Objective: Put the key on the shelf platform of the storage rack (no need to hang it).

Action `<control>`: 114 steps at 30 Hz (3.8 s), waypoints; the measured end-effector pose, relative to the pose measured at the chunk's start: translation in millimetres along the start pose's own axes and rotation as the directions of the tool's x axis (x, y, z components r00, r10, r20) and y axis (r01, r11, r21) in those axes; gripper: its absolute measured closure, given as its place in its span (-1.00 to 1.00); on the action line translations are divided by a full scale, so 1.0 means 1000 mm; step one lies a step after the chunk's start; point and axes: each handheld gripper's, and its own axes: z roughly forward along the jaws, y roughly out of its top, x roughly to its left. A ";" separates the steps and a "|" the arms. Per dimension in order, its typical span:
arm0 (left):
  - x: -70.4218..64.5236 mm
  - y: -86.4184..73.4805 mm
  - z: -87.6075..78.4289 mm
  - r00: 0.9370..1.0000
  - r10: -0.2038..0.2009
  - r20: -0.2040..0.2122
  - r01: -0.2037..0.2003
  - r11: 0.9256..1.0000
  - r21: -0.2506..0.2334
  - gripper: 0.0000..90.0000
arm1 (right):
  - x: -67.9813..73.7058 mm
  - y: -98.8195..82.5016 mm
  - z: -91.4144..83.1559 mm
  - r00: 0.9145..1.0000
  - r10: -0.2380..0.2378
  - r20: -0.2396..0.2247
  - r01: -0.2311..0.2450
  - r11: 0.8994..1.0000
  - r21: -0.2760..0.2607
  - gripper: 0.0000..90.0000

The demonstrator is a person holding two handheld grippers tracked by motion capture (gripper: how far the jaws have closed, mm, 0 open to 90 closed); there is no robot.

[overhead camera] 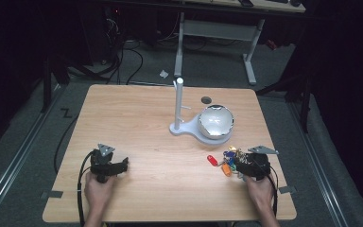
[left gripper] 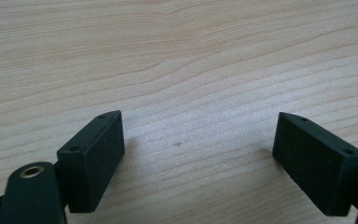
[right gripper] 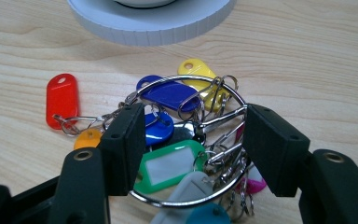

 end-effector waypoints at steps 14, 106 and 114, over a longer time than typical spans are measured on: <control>0.000 0.000 0.000 1.000 0.000 0.000 0.000 1.000 0.000 -0.63 | 0.004 0.001 0.021 0.999 -0.003 -0.036 0.004 1.000 0.018 -0.06; 0.000 0.000 0.000 1.000 -0.002 0.000 0.002 1.000 0.000 -0.63 | 0.025 0.216 -0.098 0.956 -0.278 -0.091 0.224 0.896 -0.385 1.00; 0.000 0.000 0.000 1.000 -0.003 0.001 0.003 1.000 0.000 -0.62 | 0.022 0.224 -0.088 0.963 -0.255 -0.087 0.205 0.902 -0.381 1.00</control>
